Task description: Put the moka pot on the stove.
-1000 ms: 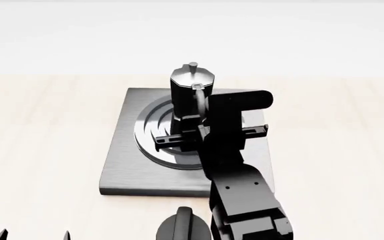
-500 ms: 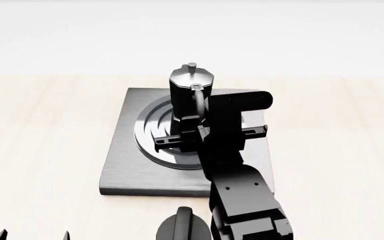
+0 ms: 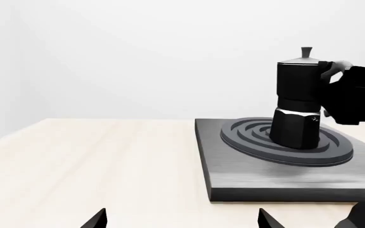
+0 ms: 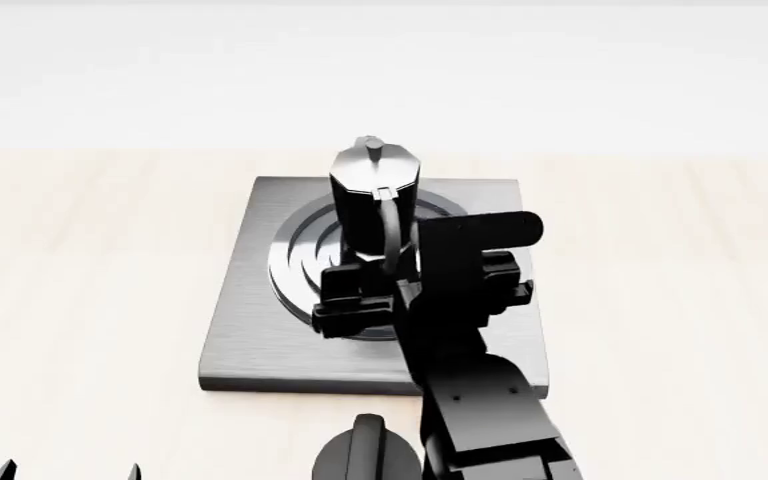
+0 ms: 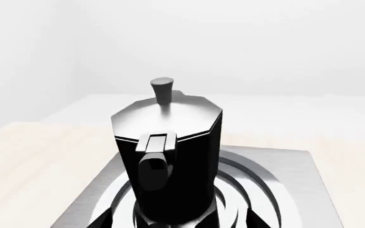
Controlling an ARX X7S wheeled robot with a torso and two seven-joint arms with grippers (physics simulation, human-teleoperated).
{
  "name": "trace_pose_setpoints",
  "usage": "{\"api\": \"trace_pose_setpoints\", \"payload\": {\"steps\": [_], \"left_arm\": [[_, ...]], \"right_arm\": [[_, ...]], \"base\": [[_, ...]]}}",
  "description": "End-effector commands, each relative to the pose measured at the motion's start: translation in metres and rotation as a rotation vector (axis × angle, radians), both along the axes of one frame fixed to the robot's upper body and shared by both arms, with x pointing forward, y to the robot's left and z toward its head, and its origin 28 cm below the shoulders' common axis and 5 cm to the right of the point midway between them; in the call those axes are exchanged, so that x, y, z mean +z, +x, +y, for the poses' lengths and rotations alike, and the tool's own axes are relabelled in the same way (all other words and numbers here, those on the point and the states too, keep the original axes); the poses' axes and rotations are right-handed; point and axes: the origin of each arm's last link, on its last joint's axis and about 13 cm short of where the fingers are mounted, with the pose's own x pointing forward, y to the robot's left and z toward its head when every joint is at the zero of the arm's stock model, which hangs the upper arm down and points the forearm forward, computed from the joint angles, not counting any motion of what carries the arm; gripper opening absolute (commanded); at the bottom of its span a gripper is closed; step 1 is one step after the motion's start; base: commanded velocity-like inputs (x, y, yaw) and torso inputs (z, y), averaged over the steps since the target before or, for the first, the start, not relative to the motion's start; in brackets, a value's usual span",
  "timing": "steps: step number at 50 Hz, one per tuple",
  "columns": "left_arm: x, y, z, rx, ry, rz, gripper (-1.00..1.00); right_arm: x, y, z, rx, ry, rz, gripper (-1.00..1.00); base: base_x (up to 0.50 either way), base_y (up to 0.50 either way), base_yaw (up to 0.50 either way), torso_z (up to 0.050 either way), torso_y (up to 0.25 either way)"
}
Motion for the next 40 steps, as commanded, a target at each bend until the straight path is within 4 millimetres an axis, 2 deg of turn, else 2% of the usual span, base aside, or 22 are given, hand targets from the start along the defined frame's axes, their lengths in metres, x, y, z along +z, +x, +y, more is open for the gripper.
{"api": "trace_pose_setpoints", "payload": {"steps": [1, 7, 20, 40], "left_arm": [[0.006, -0.002, -0.001, -0.021, -0.011, -0.027, 1.0], [0.007, -0.001, -0.001, -0.022, -0.012, -0.026, 1.0], [0.009, -0.001, 0.0, -0.022, -0.014, -0.03, 1.0], [0.01, -0.002, -0.001, -0.025, -0.013, -0.034, 1.0]], "right_arm": [[-0.013, -0.007, 0.002, 0.016, 0.01, 0.06, 1.0], [-0.016, -0.008, 0.001, 0.017, -0.003, 0.068, 1.0], [-0.005, -0.003, 0.001, 0.037, 0.036, 0.007, 1.0], [-0.008, -0.004, 0.001, 0.02, 0.033, -0.067, 1.0]], "base": [[0.0, 0.0, 0.0, 0.0, 0.0], [0.0, 0.0, 0.0, 0.0, 0.0], [0.0, 0.0, 0.0, 0.0, 0.0], [0.0, 0.0, 0.0, 0.0, 0.0]]}}
